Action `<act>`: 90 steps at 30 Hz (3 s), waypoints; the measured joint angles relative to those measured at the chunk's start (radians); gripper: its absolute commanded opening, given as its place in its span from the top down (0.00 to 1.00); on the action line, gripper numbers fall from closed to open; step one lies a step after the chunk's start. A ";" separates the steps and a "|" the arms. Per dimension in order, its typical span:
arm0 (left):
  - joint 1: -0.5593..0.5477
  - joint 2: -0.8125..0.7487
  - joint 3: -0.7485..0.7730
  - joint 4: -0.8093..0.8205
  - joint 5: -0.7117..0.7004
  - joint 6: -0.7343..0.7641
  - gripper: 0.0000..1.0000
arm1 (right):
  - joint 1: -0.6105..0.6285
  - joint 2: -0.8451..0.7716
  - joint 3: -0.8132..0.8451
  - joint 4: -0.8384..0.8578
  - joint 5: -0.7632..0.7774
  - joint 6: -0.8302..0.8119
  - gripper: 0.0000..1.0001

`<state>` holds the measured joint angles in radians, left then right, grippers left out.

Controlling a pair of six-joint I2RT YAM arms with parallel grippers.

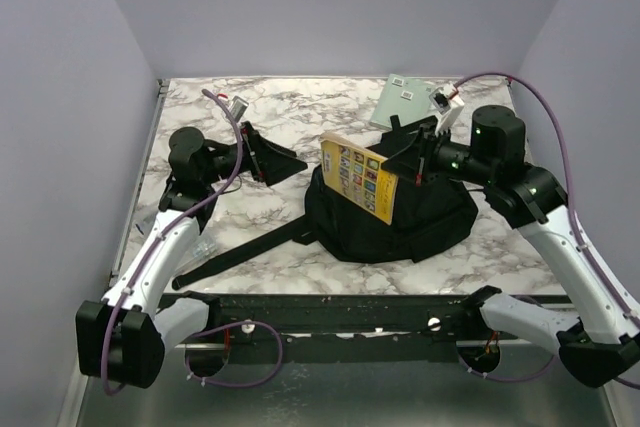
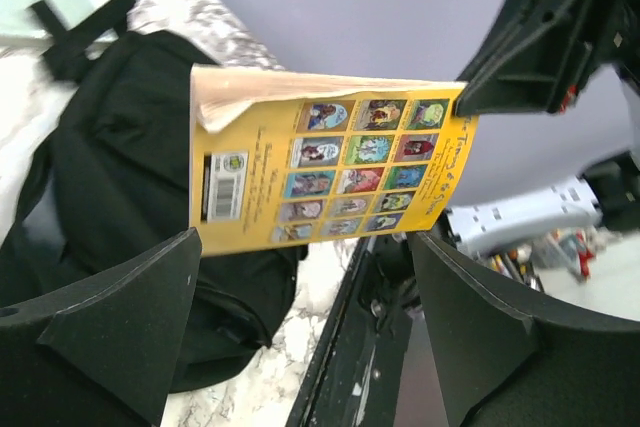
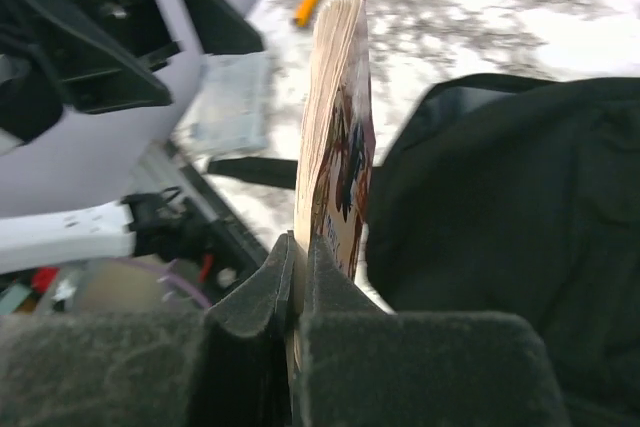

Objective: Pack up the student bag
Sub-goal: Pick up the book from the center of the board, then place the book in the student bag.

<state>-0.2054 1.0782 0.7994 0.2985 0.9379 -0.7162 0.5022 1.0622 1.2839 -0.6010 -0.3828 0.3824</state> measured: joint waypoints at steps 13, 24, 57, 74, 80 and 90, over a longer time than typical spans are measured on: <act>0.001 -0.090 -0.013 0.145 0.249 0.027 0.08 | 0.000 -0.120 0.001 0.017 -0.354 0.145 1.00; -0.109 -0.132 -0.080 0.240 0.305 -0.085 0.29 | 0.000 -0.122 -0.003 0.164 -0.474 0.238 0.99; 0.234 -0.171 -0.179 0.284 0.108 -0.415 1.00 | 0.002 -0.044 -0.136 -0.001 0.186 0.145 0.20; 0.222 -0.171 0.012 -0.623 -0.487 0.132 1.00 | 0.549 0.474 -0.066 -0.003 0.700 0.217 0.34; 0.201 -0.164 0.012 -0.643 -0.517 0.168 1.00 | 0.582 0.652 0.004 -0.106 0.921 0.209 0.72; 0.085 -0.161 0.012 -0.688 -0.518 0.207 1.00 | 0.558 0.641 0.067 -0.204 1.133 0.161 1.00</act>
<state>-0.1204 0.9173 0.8116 -0.3893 0.4194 -0.5095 1.0599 1.7031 1.3506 -0.8047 0.7498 0.5430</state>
